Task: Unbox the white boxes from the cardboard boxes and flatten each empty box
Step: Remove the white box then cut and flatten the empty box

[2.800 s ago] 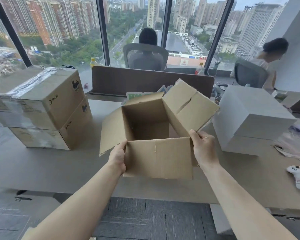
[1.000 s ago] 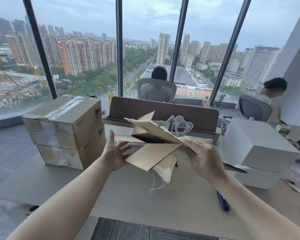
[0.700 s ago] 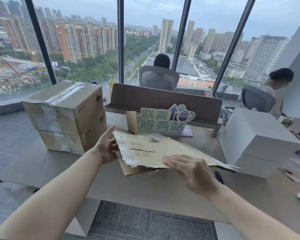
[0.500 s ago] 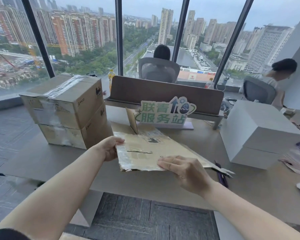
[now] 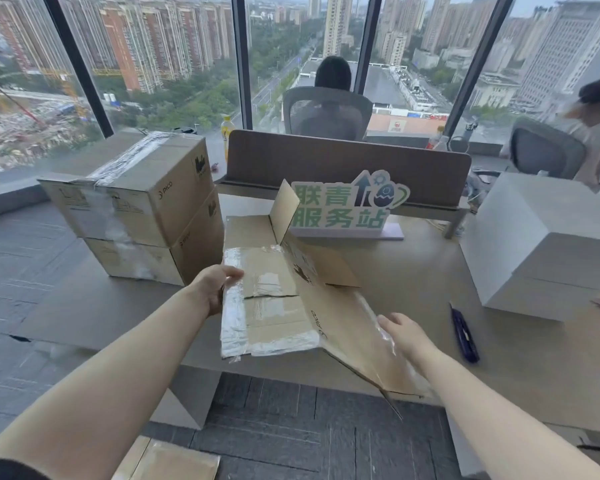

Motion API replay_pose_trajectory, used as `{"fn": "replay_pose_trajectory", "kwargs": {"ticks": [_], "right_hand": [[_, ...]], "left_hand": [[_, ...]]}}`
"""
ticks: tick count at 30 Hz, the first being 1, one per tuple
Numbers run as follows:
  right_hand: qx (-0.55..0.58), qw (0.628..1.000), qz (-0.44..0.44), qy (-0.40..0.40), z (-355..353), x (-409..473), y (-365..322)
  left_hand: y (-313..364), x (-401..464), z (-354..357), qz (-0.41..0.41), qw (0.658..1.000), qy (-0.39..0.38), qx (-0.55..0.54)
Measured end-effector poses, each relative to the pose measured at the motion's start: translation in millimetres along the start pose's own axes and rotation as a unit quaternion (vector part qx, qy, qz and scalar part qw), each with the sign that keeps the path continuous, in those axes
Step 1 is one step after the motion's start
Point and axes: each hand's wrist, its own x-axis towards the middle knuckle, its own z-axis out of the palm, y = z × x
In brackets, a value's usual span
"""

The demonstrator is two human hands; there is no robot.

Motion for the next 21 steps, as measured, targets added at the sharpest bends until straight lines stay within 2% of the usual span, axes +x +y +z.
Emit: {"fn": "replay_pose_trajectory", "kwargs": {"ticks": [3, 6, 10, 13, 15, 17, 18, 21], "right_hand": [[0.051, 0.984, 0.158, -0.062, 8.7, 7.5, 8.8], [0.117, 0.959, 0.228, -0.122, 26.2, 14.3, 19.4], [0.155, 0.931, 0.244, -0.221, 51.5, 17.6, 27.5], [0.217, 0.916, 0.234, -0.242, 63.8, 16.9, 23.1], [0.289, 0.903, 0.216, -0.235, 63.1, 19.3, 22.6], [0.291, 0.916, 0.205, -0.184, 57.9, 28.0, 29.9], [0.269, 0.931, 0.192, -0.153, 51.5, 28.4, 30.8], [0.173, 0.982, 0.077, -0.018, 33.4, 32.7, 33.6]], "left_hand": [[2.4, 1.5, -7.3, -0.004, 1.0, 0.004, -0.001], [1.5, 3.1, -11.8, -0.006, 1.0, 0.014, -0.012], [0.1, 3.4, -10.7, -0.02, 0.999, 0.006, -0.035], [1.1, 4.7, -12.5, -0.024, 0.999, 0.005, -0.027], [3.1, 5.9, -21.6, -0.028, 0.999, 0.01, -0.022], [3.0, 10.5, -35.1, -0.015, 1.0, 0.017, -0.013], [2.1, 13.9, -41.7, 0.002, 1.0, 0.016, -0.001], [-8.8, 17.1, -47.0, 0.051, 0.995, 0.011, 0.081]]}}
